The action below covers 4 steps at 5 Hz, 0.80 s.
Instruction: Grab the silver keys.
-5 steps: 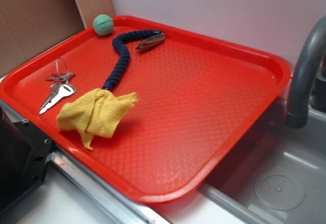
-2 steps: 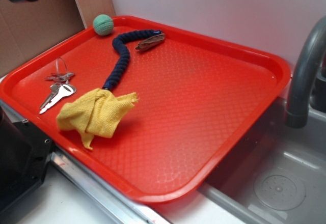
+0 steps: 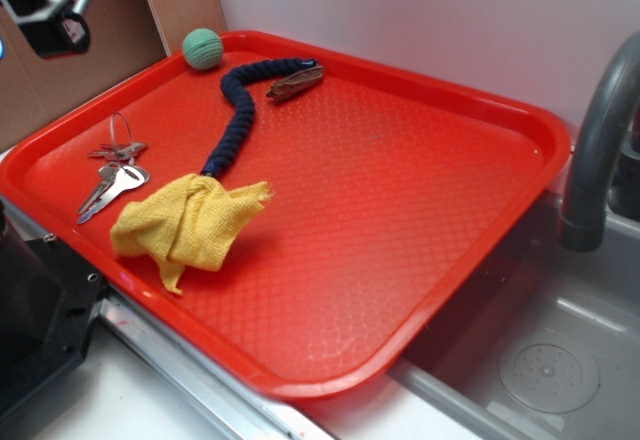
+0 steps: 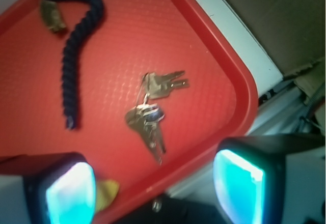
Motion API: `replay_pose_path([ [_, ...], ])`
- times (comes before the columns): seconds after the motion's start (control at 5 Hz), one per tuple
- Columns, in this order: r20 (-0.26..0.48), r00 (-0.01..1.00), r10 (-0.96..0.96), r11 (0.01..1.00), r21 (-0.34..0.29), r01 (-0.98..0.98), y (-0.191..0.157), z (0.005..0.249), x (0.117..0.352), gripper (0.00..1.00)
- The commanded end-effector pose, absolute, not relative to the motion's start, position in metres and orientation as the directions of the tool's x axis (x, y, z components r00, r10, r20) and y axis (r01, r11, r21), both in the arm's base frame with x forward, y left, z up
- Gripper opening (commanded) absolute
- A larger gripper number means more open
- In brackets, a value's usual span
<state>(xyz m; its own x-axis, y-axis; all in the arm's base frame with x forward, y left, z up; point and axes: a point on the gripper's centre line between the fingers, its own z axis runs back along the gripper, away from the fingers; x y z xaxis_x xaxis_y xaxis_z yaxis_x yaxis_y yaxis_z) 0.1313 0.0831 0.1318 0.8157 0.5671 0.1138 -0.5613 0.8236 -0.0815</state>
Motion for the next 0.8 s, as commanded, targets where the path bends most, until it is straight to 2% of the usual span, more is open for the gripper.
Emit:
replay_pose_path([
  [0.0, 0.133, 0.795, 0.592, 0.806, -0.071, -0.588, 0.095, 0.121, 0.133, 1.0],
  [0.4, 0.133, 0.795, 0.592, 0.806, -0.071, -0.588, 0.095, 0.121, 0.133, 1.0],
  [0.6, 0.124, 0.75, 0.65, 0.756, -0.204, -0.621, 0.097, 0.091, 0.148, 1.0],
])
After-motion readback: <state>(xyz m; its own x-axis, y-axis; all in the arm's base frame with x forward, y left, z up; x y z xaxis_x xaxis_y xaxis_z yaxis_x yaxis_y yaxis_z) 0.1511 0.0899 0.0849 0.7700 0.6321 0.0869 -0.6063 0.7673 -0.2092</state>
